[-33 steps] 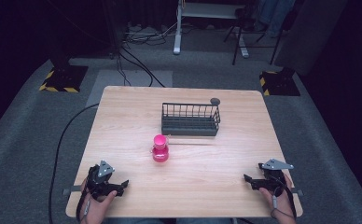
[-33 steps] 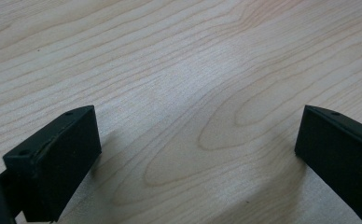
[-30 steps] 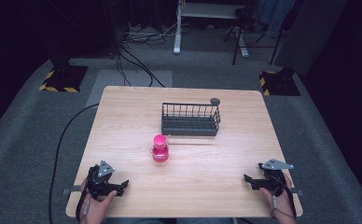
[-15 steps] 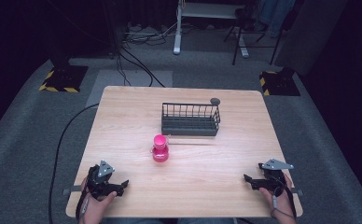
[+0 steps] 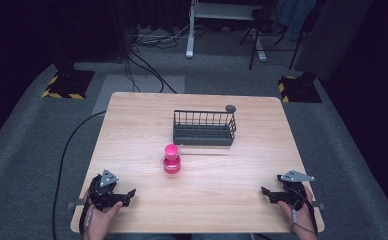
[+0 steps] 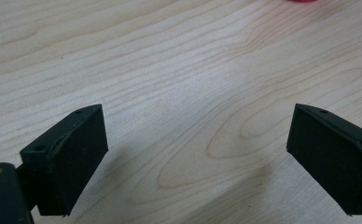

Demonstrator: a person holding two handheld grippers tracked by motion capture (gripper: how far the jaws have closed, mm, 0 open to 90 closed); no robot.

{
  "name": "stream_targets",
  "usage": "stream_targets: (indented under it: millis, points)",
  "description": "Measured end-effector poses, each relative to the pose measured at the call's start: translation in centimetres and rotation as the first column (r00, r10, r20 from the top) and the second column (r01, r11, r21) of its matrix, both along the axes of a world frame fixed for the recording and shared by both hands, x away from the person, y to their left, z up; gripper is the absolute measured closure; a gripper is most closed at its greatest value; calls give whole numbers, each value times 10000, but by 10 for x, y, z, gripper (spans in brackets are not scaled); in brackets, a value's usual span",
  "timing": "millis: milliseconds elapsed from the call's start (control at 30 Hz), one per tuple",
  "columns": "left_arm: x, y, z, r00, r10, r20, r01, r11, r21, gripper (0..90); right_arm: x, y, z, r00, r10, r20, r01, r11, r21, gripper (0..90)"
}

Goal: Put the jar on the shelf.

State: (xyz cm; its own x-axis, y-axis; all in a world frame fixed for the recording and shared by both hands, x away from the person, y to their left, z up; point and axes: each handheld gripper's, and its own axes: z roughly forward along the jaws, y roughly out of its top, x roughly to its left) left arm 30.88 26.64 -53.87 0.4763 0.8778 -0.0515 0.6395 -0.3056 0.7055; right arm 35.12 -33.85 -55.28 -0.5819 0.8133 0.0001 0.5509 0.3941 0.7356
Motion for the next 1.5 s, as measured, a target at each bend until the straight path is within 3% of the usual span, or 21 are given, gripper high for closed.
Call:
stream_targets:
  millis: [567, 1300, 1500]
  points:
    - [-1, 1, 30, 9996, 162, 229, -153, 9992, -364, 67, 0, 0, 0, 10000, 8, 9, -8, 10000, -16, 120]
    - [10, -11, 67, 9982, -146, 573, 186, 9975, -686, 67, 0, 2, 0, 10000, -16, -15, 16, 10000, -31, 106]
    - [14, -15, 77, 9970, -258, 732, 299, 9980, -564, 66, 0, 2, 0, 10000, -17, -12, 17, 10000, -31, 105]
